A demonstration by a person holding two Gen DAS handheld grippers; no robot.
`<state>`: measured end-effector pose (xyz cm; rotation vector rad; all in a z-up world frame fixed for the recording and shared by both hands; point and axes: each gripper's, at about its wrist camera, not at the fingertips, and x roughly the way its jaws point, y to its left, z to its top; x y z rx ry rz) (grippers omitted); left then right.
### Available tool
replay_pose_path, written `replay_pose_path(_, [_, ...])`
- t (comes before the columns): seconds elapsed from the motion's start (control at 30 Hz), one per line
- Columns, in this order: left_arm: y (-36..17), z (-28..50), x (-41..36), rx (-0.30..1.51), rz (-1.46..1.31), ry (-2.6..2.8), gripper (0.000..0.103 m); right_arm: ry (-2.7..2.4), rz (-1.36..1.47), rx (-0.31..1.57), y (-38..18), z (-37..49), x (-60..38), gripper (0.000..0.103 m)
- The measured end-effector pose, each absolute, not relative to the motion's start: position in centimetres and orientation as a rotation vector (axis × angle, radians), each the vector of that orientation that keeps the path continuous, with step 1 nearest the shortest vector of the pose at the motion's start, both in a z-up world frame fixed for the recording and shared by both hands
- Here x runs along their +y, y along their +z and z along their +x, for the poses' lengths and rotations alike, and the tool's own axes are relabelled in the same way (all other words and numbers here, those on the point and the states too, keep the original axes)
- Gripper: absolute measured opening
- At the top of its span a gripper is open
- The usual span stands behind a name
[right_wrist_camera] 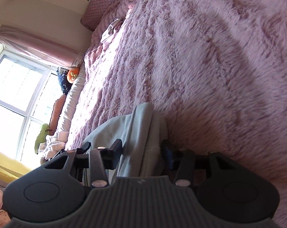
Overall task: Fold small clothes
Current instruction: 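Lay the folded edge onto the bundle and open both grippers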
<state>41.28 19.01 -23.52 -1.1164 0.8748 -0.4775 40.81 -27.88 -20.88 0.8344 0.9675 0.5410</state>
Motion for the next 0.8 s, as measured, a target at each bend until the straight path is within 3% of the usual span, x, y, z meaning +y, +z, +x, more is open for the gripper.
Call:
replay_pose_path(0.03, [-23.1, 41.5, 18.8, 0.848, -1.095, -0.467, 0.047, 0.539, 0.824, 0.96, -20.8, 41.1, -27.7, 0.043])
replay_pose_path(0.1, [-21.5, 41.6, 18.4, 0.76, -1.018, -0.454, 0.03, 0.531, 0.799, 0.944, -20.5, 41.8, -27.0, 0.037])
replay_pose_path(0.23, [-18.7, 41.3, 17.4, 0.636, -0.855, -0.478, 0.024, 0.55, 0.77, 0.905, -19.7, 42.6, -26.5, 0.025])
replay_pose_path(0.4, [-19.6, 41.2, 18.0, 0.686, -0.752, -0.296, 0.024, 0.49, 0.705, 0.91, -20.5, 43.5, -25.8, 0.025])
replay_pose_path(0.47, [-18.9, 40.7, 18.6, 0.673, -0.73, -0.236, 0.021, 0.47, 0.686, 0.899, -20.2, 43.1, -25.9, 0.031])
replay_pose_path(0.7, [-11.4, 32.4, 19.1, 0.624, -0.594, -0.313, 0.022, 0.483, 0.518, 0.782, -13.5, 37.3, -26.8, 0.035])
replay_pose_path(0.73, [-10.5, 30.5, 18.5, 0.63, -0.563, -0.324, 0.025, 0.484, 0.493, 0.773, -12.6, 35.9, -26.9, 0.035])
replay_pose_path(0.8, [-9.1, 26.5, 17.0, 0.654, -0.502, -0.317, 0.043, 0.474, 0.418, 0.749, -10.9, 31.8, -26.9, 0.037])
